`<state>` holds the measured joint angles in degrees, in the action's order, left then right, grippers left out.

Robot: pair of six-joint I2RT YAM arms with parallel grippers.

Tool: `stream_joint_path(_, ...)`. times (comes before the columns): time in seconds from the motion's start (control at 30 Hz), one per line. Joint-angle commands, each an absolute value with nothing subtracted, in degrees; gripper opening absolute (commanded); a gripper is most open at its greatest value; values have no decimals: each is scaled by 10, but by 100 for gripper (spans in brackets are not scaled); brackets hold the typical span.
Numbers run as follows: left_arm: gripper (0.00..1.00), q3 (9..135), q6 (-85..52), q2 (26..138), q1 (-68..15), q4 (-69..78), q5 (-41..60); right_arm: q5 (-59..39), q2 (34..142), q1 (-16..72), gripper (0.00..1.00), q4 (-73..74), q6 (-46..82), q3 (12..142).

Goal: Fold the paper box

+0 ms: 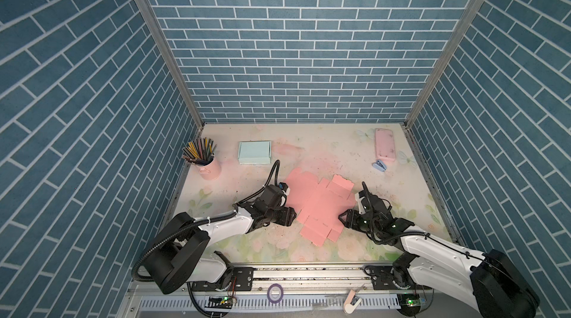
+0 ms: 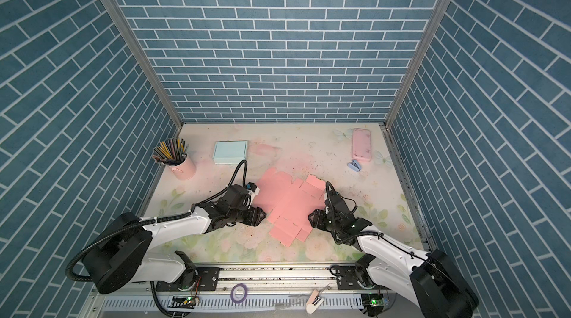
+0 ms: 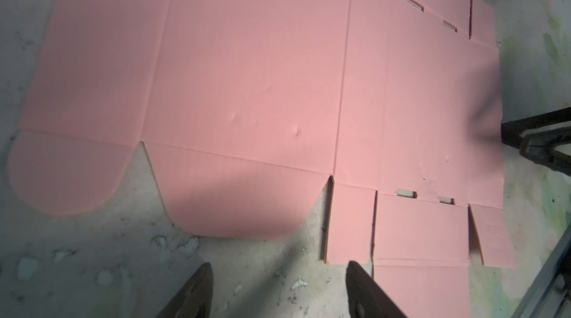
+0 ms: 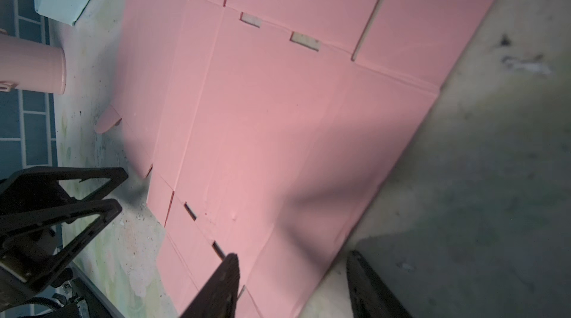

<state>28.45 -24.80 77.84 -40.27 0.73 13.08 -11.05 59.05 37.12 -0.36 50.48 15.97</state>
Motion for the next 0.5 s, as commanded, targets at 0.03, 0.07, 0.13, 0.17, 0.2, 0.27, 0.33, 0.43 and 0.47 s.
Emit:
stream_joint_path(0.03,69,268,-270,770,-407,-10,129,-107,627,364,57,16,485,174)
stream_joint_path(0.07,69,271,-269,760,-407,-19,131,-105,631,363,57,20,485,174)
stream_joint_path(0.13,69,287,-256,731,-407,-44,138,-101,636,359,56,26,485,174)
stream_joint_path(0.17,69,297,-243,717,-406,-55,150,-100,639,355,56,27,485,173)
stream_joint_path(0.2,69,313,-227,706,-405,-68,161,-98,639,351,56,27,486,172)
stream_joint_path(0.27,71,345,-198,700,-400,-95,168,-99,639,343,55,27,485,171)
stream_joint_path(0.33,71,381,-167,720,-382,-122,170,-102,643,331,55,30,483,169)
stream_joint_path(0.43,71,409,-155,771,-343,-106,184,-118,653,314,54,55,487,163)
stream_joint_path(0.47,70,415,-156,788,-336,-91,192,-124,655,310,54,64,492,161)
